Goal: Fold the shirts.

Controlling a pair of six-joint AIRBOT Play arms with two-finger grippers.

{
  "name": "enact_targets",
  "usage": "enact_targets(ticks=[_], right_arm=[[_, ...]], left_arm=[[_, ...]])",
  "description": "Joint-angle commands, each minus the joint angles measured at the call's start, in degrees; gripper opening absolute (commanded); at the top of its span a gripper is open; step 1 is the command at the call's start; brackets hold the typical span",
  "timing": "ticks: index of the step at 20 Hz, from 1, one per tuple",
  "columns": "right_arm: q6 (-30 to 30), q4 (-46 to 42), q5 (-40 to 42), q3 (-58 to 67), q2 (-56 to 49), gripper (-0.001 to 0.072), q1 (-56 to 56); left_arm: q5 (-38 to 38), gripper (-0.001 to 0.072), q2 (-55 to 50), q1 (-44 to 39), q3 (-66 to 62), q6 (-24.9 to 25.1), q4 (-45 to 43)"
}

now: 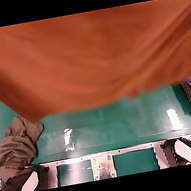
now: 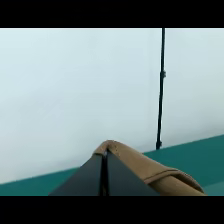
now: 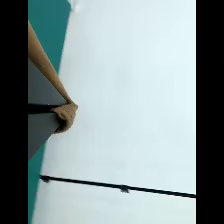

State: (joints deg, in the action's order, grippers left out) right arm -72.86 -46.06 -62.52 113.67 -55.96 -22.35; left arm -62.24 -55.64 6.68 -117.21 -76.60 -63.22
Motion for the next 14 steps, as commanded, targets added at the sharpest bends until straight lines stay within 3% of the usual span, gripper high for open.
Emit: enact_targets(ticks=[1, 4, 7, 12, 13, 14], right_arm=[[1.86, -0.04, 0.5, -7.15, -5.66, 0.0014, 3.13], [2.43, -1.62, 3.45, -14.49, -14.97, 0.0014, 6.97], [2.38, -2.16, 7.02, -19.39, -27.1, 0.0014, 8.63], [0.96, -0.7, 9.29, -20.15, -46.8, 0.0016, 10.21], [0.9, 0.39, 9.51, -20.09, -48.94, 0.0049, 10.21], [0.83, 0.61, 9.2, -19.8, -50.12, 0.0229, 9.79]], left_arm=[[-1.38, 0.0028, -11.54, 0.02, 3.06, 1.6, 4.0], [-1.11, 0.0027, -27.34, 0.02, 3.06, 5.46, 13.6], [-1.88, 0.0028, -41.57, -0.07, 3.06, 7.69, 17.75], [2.23, 0.0029, -56.72, -4.46, 3.06, 12.22, 18.56], [3.15, 0.0034, -58.01, -5.2, 3.06, 11.91, 18.49], [3.1, 0.0353, -58.42, -5.42, 3.06, 10.82, 18.45]])
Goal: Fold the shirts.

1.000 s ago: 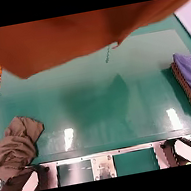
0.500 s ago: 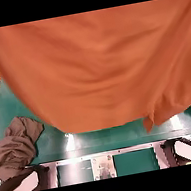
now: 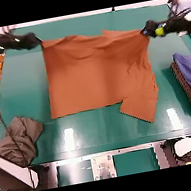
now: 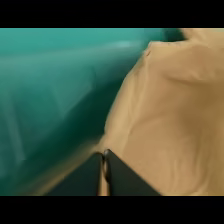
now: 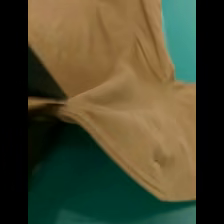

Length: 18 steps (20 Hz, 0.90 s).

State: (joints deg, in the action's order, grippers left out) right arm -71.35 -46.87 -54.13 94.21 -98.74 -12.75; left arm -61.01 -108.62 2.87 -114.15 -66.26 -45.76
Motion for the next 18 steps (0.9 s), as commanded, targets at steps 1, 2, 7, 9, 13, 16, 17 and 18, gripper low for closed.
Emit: enact_targets(ticks=[1, 2, 7, 9, 13, 16, 17, 18], right_arm=[[-1.09, 1.36, -0.26, -0.17, -7.32, 0.0312, -0.83], [-1.09, 1.27, -2.95, 0.66, -6.88, 0.0316, -2.27], [-2.36, 0.83, -24.55, -2.91, 0.55, 0.0395, -14.16], [-2.29, -0.66, -26.56, -12.46, 6.49, 0.0395, -18.53], [-1.68, -7.06, -24.04, -33.2, 16.96, 0.0417, -27.8], [1.22, -6.97, -20.04, -43.93, 18.99, 0.0417, -33.22], [1.84, -6.69, -18.01, -46.18, 18.99, 0.0417, -33.83], [3.06, -5.33, -15.98, -47.74, 18.97, 0.0417, -33.73]], left_arm=[[1.53, 0.0642, -5.27, -1.11, -0.24, -2.56, 0.98], [-2.23, 0.0654, -5.25, 0.28, -2.36, -6.47, 0.96], [-32.0, 0.0653, -0.24, 10.64, 1.27, -14.32, 0.76], [-35.21, 0.0634, 5.57, 12.83, 13.25, -14.67, -1.36], [-24.39, 0.0595, 22.58, 15.54, 45.2, -9.88, -8.09], [-14.53, 0.0595, 30.95, 16.28, 62.82, -9.68, -15.58], [-11.93, 0.0595, 31.41, 16.24, 66.4, -9.42, -14.97], [-9.16, 0.0595, 31.23, 15.87, 68.87, -8.04, -13.46]])
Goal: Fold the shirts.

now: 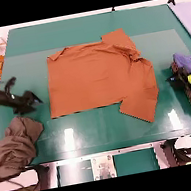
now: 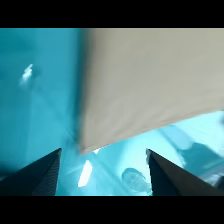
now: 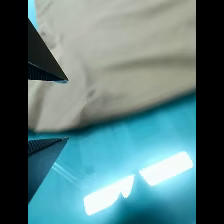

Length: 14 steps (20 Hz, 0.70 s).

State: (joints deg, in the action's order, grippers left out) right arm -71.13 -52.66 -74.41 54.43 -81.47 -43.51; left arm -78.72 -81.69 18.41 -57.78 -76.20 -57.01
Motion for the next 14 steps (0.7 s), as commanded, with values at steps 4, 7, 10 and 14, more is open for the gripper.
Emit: enact_targets(ticks=[4, 7, 10, 14], right_arm=[[5.2, 4.2, 9.75, -9.97, 1.11, 0.0417, 0.15], [5.2, 5.03, 11.47, -9.94, -0.76, 0.0417, 3.98], [5.79, 8.85, 13.05, -9.92, -4.11, 0.0417, 6.97], [8.5, 13.75, 14.4, -8.55, -7.74, 0.0307, 9.51]], left_arm=[[20.17, 0.0594, -0.31, -5.31, 16.39, 8.55, 10.36], [20.87, 0.0516, -6.78, -10.95, 16.28, 13.25, 20.26], [17.51, 0.003, -6.99, -10.08, 15.04, 13.73, 20.48], [14.62, 0.0028, -6.95, -6.6, 11.8, 11.28, 16.94]])
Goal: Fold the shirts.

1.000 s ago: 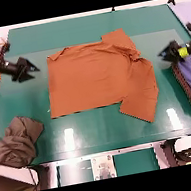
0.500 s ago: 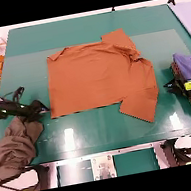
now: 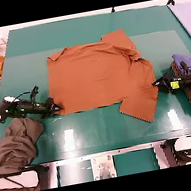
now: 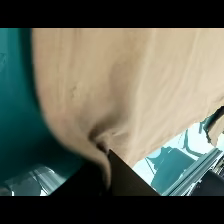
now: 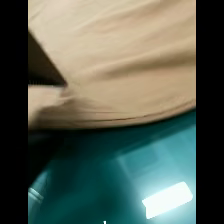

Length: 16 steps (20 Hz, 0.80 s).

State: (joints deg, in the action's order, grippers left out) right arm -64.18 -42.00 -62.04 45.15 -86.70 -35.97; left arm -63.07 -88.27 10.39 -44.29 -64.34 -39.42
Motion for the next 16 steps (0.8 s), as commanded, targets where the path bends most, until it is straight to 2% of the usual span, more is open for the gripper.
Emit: enact_targets(ticks=[1, 2, 3, 6, 9, 13, 16], right_arm=[[1.68, 4.09, 1.86, 1.64, -3.28, 0.018, 2.78], [1.68, 4.85, 1.4, 2.34, -3.48, 0.0074, 3.61], [1.68, 5.44, 0.31, 3.54, -3.39, 0.0016, 4.5], [1.66, 9.38, -7.54, 12.33, -0.28, 0.0015, 5.11], [1.73, 15.69, -11.23, 26.38, 10.91, 0.0015, 5.07], [2.34, 16.92, -8.2, 46.47, 26.64, 0.0014, 4.79], [3.34, 16.87, -2.38, 54.75, 37.16, 0.0014, 3.32]], left_arm=[[-0.87, 0.0029, -0.39, 1.49, -2.14, -0.59, -0.66], [-1.14, 0.0029, -0.37, 1.49, -2.69, -0.5, -0.48], [-2.64, 0.0029, -0.37, 1.49, -3.96, -0.52, -0.42], [-10.82, 0.0027, 2.29, 1.51, -13.53, -1.38, -0.46], [-13.88, 0.0027, 12.46, 1.51, -29.79, -4.7, -0.55], [-13.51, 0.0028, 24.22, 1.49, -56.28, -6.14, -0.57], [-11.5, 0.0029, 29.46, 1.49, -73.53, -6.21, -0.81]])
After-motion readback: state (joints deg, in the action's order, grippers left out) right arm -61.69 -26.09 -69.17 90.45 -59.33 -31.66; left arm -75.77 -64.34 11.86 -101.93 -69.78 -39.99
